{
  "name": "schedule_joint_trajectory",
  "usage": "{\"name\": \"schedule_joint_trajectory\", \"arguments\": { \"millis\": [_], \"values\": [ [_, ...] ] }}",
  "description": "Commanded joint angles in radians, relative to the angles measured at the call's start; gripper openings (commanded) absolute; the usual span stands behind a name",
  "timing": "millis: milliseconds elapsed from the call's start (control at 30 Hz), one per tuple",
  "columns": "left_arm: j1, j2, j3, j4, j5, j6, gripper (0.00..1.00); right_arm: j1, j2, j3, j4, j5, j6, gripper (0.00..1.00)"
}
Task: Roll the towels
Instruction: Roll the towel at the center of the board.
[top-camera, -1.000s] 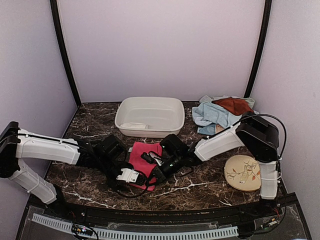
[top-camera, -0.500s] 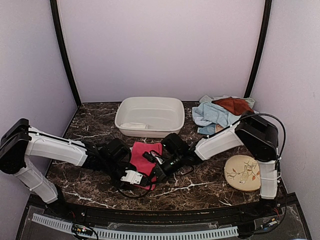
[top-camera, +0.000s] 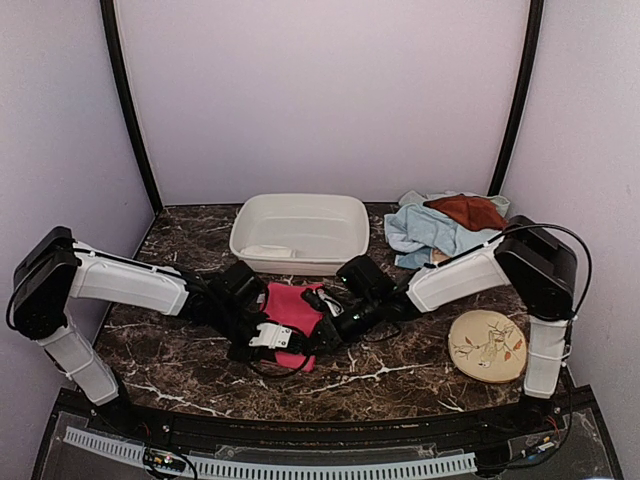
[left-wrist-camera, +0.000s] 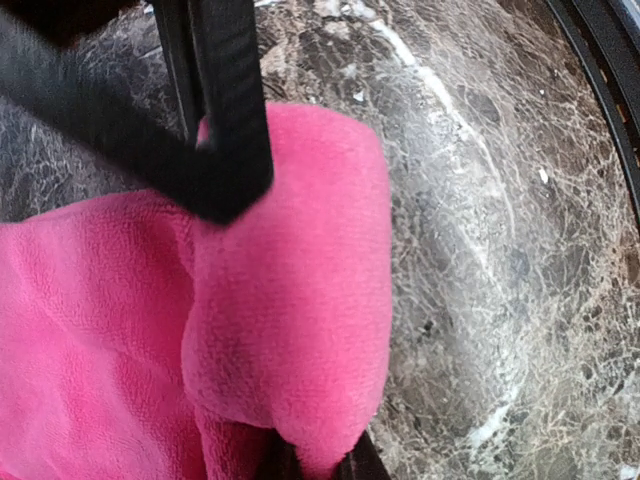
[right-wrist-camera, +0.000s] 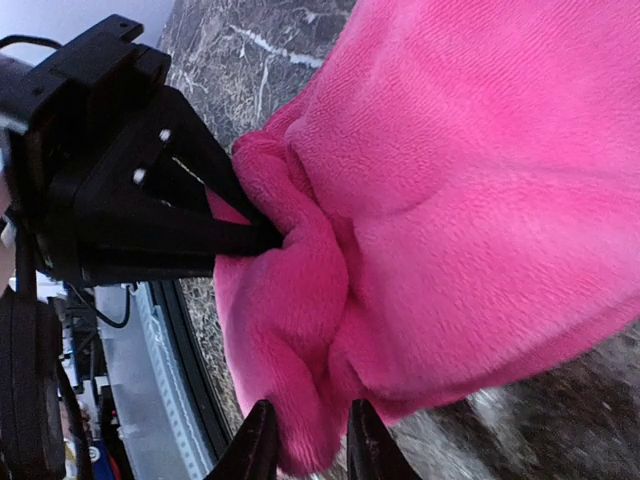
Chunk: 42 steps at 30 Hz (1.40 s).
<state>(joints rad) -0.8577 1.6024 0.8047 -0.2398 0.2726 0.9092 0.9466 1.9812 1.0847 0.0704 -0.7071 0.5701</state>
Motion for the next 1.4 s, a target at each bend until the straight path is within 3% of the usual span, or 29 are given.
{"name": "schedule_joint_trajectory", "arguments": {
  "millis": [0,67,100,133,167,300,333,367,467,533,600,700,933,1167,1367],
  "values": [
    [0.067,0.062,0.091,-0.299,0.148,-0.052,0.00,-0.023,-0.138,-0.057,-0.109,0.259,-0.130,0.32],
    [0.087,0.077,0.144,-0.372,0.212,-0.061,0.00,-0.024,-0.206,-0.095,-0.114,0.383,-0.168,0.45],
    [0.090,0.083,0.159,-0.398,0.232,-0.065,0.00,-0.023,-0.246,-0.117,-0.110,0.459,-0.184,0.64],
    [0.093,0.089,0.172,-0.422,0.250,-0.066,0.00,-0.020,-0.289,-0.143,-0.101,0.544,-0.197,0.94],
    [0.095,0.101,0.184,-0.446,0.275,-0.067,0.00,-0.012,-0.360,-0.172,-0.075,0.638,-0.211,0.99],
    [0.107,0.139,0.210,-0.514,0.320,-0.070,0.00,0.001,-0.623,-0.335,0.120,0.967,-0.171,1.00],
    [0.108,0.147,0.208,-0.519,0.326,-0.070,0.00,-0.005,-0.672,-0.366,0.114,1.120,-0.061,1.00],
    [0.111,0.152,0.205,-0.522,0.328,-0.069,0.00,-0.021,-0.709,-0.390,0.098,1.157,-0.001,1.00],
    [0.117,0.177,0.207,-0.538,0.336,-0.074,0.00,-0.034,-0.809,-0.529,0.310,1.007,-0.169,1.00],
    [0.127,0.191,0.215,-0.550,0.359,-0.082,0.00,0.027,-0.839,-0.572,0.380,0.959,-0.324,0.98],
    [0.140,0.211,0.231,-0.560,0.382,-0.090,0.00,0.143,-0.842,-0.594,0.409,0.972,-0.520,0.86],
    [0.161,0.266,0.260,-0.586,0.406,-0.099,0.00,0.289,-0.773,-0.570,0.371,0.992,-0.705,0.77],
    [0.207,0.358,0.307,-0.639,0.451,-0.106,0.00,0.559,-0.437,-0.335,0.280,1.105,-1.103,0.75],
    [0.223,0.410,0.338,-0.668,0.442,-0.097,0.00,0.567,-0.179,-0.205,0.374,1.115,-1.344,0.70],
    [0.224,0.418,0.357,-0.679,0.440,-0.089,0.00,0.517,-0.056,-0.139,0.391,1.113,-1.406,0.61]
  ]
}}
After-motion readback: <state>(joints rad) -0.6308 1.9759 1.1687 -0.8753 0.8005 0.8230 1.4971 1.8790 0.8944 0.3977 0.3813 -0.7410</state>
